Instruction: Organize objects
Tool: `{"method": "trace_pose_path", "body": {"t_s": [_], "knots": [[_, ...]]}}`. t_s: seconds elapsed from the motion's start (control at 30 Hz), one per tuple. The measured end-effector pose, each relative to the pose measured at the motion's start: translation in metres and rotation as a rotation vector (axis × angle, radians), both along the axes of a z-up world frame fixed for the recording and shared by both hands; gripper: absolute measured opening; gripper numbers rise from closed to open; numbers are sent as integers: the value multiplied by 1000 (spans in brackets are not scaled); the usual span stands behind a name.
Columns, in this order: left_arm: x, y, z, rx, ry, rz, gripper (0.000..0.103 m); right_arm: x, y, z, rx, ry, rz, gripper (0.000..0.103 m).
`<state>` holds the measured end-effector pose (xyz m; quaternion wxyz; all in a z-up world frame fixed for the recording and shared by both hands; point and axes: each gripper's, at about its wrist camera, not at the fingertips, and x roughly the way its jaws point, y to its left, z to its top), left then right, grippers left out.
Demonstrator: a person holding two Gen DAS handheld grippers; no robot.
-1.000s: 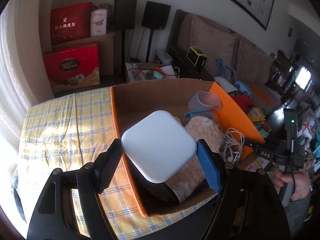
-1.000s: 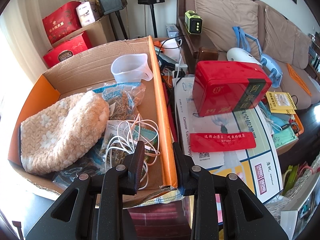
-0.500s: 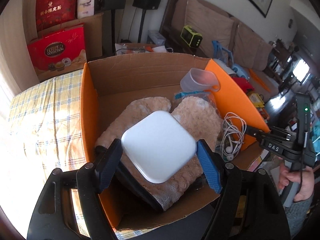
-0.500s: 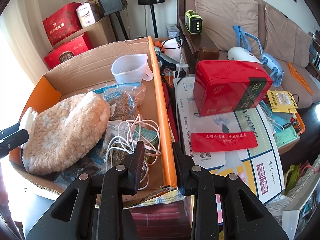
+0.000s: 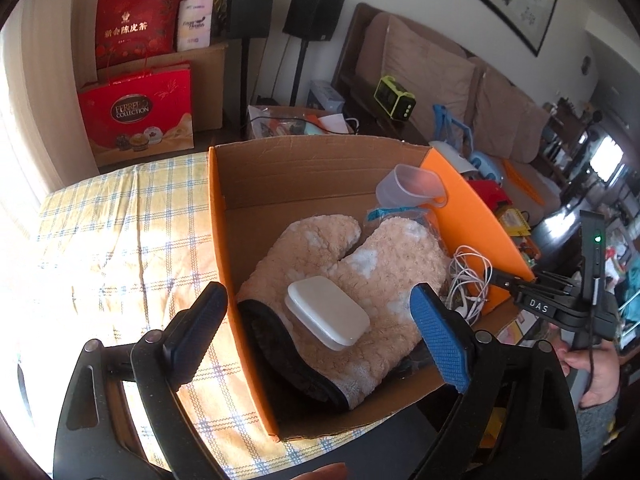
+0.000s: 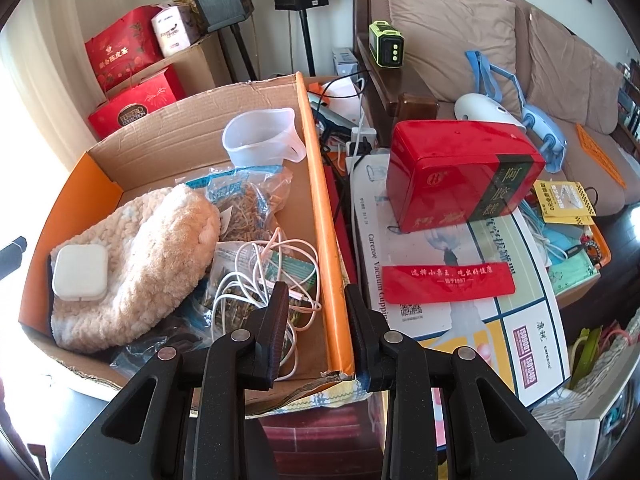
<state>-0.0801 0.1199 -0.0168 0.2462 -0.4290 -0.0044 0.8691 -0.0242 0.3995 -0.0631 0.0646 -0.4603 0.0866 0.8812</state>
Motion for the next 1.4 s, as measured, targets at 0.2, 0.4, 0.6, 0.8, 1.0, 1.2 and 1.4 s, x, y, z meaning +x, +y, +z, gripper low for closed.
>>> {"method": "trace_pose_path", "body": {"t_s": [0.2, 0.4, 0.6, 0.8, 1.0, 1.2, 1.4], "knots": [[11, -10, 4, -26, 47, 34, 101, 0, -1, 1, 0, 2, -3, 29], [18, -25, 5, -22, 54, 80, 103, 2, 2, 1, 18, 11, -25, 40], [23, -46, 2, -41, 52, 146, 103, 10, 7, 8, 55, 30, -65, 59], [28, -66, 2, -59, 45, 216, 103, 20, -1, 26, 93, 82, -78, 76], [35, -82, 5, -61, 45, 272, 103, 29, -20, 49, 102, 150, -46, 83], [46, -95, 8, -69, 64, 320, 103, 32, -56, 67, 93, 199, 23, 100], [61, -105, 12, -89, 104, 357, 103, 34, -95, 74, 73, 239, 85, 102]]}}
